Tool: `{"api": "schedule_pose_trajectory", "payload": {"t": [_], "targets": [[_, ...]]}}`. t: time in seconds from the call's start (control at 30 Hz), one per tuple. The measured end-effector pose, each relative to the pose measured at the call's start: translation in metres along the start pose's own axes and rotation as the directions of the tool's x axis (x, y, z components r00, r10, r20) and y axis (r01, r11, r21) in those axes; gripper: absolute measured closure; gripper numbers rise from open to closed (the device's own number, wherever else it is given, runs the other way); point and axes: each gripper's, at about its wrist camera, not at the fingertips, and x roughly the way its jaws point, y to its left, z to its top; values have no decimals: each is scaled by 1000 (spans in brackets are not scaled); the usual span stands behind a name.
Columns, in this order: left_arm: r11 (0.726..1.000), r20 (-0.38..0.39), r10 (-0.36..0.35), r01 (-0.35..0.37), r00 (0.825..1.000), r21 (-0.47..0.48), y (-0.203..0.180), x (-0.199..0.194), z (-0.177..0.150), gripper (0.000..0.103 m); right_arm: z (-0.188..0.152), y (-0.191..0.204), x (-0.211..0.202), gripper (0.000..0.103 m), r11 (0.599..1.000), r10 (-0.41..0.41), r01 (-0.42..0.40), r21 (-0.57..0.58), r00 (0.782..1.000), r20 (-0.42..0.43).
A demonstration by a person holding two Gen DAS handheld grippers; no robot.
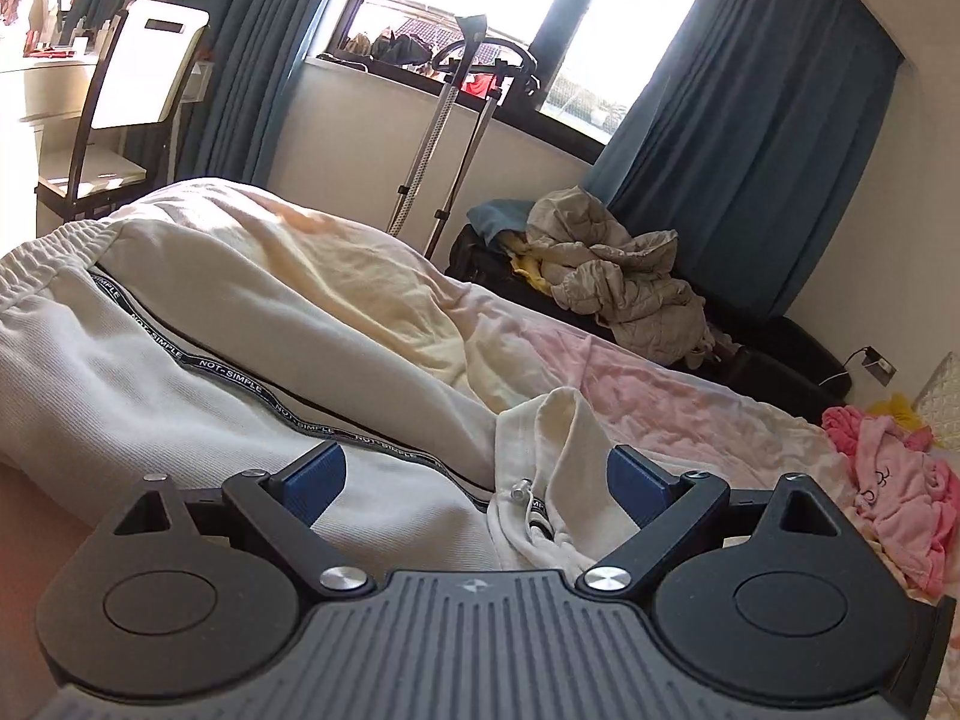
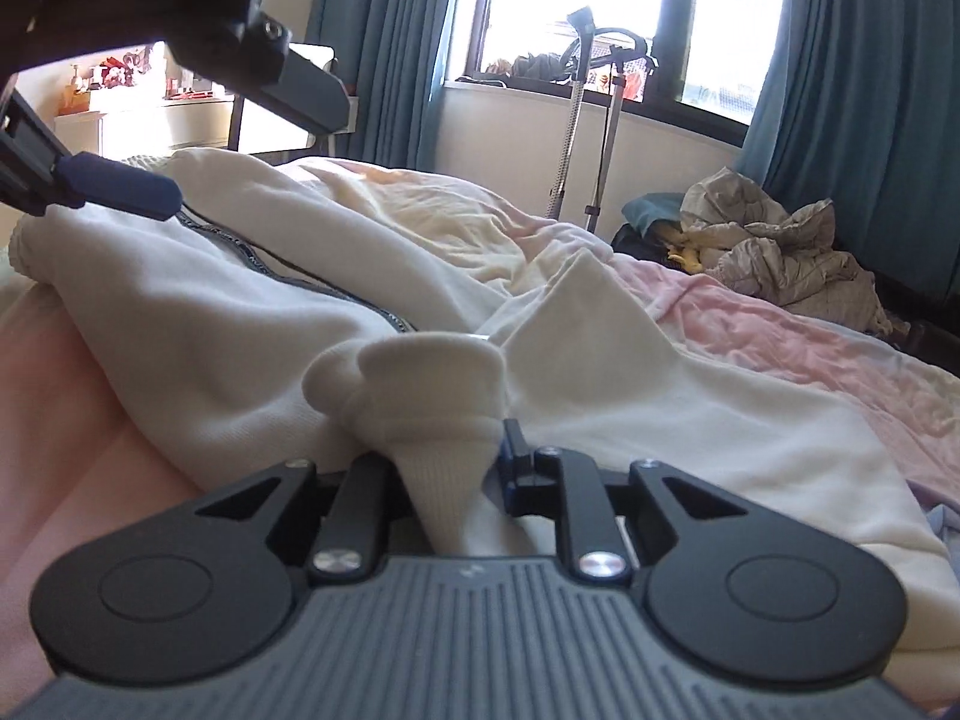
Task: Fold clothes
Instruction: 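Lay the sweatpants folded on the bed and open both grippers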
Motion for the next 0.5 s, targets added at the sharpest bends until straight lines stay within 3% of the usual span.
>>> {"api": "schedule_pose_trajectory", "payload": {"t": [0.1, 0.23, 0.33, 0.5], "targets": [[998, 7, -25, 25, 1000, 52, -9, 5, -9, 8, 1, -12, -23, 68, 994, 104, -103, 18, 995, -15], [993, 0, -13, 13, 1000, 113, -21, 10, -17, 8, 1, -29, -66, 66, 984, 177, -177, 34, 984, -6], [989, -15, 23, -21, 1000, 144, -26, 17, -23, 8, -1, -51, -92, 65, 983, 164, -167, 81, 986, 43], [980, -40, 81, -72, 996, 188, -29, 29, -30, 8, -15, -96, -107, 62, 964, 37, -64, 258, 993, 109]]}}
